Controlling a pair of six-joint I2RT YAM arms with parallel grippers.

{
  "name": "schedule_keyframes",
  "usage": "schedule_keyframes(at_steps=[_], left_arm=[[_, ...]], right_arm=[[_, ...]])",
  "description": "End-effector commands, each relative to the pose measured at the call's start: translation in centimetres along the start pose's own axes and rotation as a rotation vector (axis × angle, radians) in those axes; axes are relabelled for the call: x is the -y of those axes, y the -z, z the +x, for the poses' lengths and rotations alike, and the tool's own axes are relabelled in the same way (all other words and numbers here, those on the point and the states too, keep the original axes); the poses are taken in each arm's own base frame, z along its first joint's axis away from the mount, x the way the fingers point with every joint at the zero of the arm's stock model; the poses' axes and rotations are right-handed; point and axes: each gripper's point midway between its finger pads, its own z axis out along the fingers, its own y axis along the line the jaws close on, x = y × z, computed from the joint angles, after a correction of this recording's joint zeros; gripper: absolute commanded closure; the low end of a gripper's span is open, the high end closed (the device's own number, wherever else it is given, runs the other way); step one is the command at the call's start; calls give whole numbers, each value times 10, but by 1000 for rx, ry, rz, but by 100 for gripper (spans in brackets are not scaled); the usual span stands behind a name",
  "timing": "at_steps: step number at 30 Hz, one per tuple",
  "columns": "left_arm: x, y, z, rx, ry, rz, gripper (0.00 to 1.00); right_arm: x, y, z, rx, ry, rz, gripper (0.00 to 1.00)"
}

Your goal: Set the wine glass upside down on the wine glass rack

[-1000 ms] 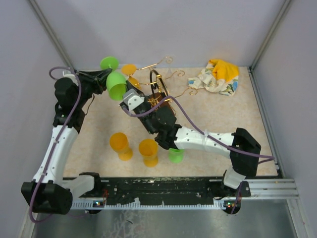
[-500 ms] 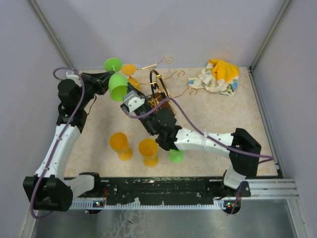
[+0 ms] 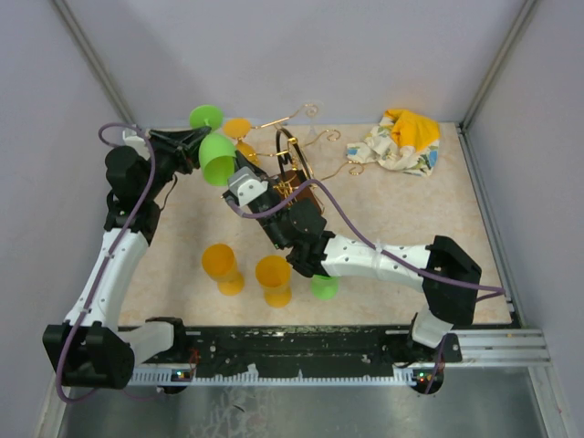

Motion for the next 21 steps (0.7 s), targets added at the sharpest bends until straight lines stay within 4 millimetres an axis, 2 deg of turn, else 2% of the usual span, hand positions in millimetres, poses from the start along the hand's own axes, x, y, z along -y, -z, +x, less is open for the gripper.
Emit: schedule_keyframes(at_steps=[1, 21], left_arm=[[16, 6, 16, -73, -15, 62, 59], [7, 4, 16, -82, 5, 45, 50]], right_arm=[[9, 0, -36, 96, -70, 2, 100], [5, 7, -45, 134, -123, -49, 100]])
